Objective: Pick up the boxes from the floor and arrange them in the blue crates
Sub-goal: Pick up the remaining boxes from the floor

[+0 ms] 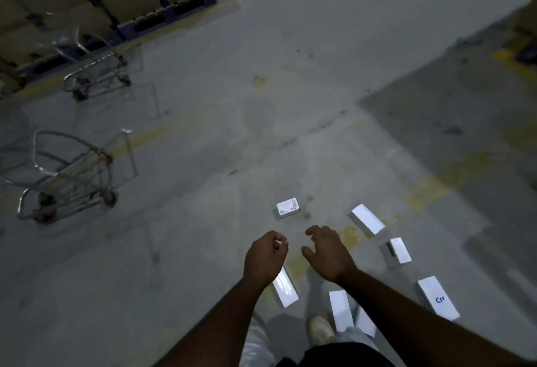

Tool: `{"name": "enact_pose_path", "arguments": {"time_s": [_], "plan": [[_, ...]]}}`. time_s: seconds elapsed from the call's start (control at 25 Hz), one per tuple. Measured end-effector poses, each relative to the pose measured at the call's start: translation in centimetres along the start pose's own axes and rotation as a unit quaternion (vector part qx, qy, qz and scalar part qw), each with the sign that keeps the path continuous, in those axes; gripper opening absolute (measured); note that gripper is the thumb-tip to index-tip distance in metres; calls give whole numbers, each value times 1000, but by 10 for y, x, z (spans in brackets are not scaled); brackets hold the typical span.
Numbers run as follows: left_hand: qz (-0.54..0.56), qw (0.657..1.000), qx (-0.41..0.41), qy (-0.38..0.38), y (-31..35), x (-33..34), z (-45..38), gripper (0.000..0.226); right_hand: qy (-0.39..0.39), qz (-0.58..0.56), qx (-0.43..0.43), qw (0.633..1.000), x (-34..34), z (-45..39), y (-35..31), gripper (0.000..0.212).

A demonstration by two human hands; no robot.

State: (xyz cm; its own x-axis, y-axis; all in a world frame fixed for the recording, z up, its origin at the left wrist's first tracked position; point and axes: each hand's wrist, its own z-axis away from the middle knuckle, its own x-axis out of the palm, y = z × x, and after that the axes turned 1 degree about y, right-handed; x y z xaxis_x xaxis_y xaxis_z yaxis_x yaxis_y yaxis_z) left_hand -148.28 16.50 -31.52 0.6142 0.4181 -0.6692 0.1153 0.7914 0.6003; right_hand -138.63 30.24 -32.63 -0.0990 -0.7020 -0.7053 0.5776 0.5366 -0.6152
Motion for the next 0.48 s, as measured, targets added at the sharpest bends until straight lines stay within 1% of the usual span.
{"name": "enact_pose_path", "arguments": {"time_s": [0.16,0.24,0.36,0.48], "plan": [[-39,998,32,-44,0,-12,-78,15,44,-12,60,997,6,-47,1,43],[-69,993,57,-76,-3,-17,-120,15,68,-22,105,992,14,-73,-2,43],[-132,976,117,-126,-11,-21,-178,14,106,-66,204,971,32,-106,-10,45],[-153,961,153,-172,-19,-14,-227,14,130,-101,288,943,54,-132,-17,45]]}}
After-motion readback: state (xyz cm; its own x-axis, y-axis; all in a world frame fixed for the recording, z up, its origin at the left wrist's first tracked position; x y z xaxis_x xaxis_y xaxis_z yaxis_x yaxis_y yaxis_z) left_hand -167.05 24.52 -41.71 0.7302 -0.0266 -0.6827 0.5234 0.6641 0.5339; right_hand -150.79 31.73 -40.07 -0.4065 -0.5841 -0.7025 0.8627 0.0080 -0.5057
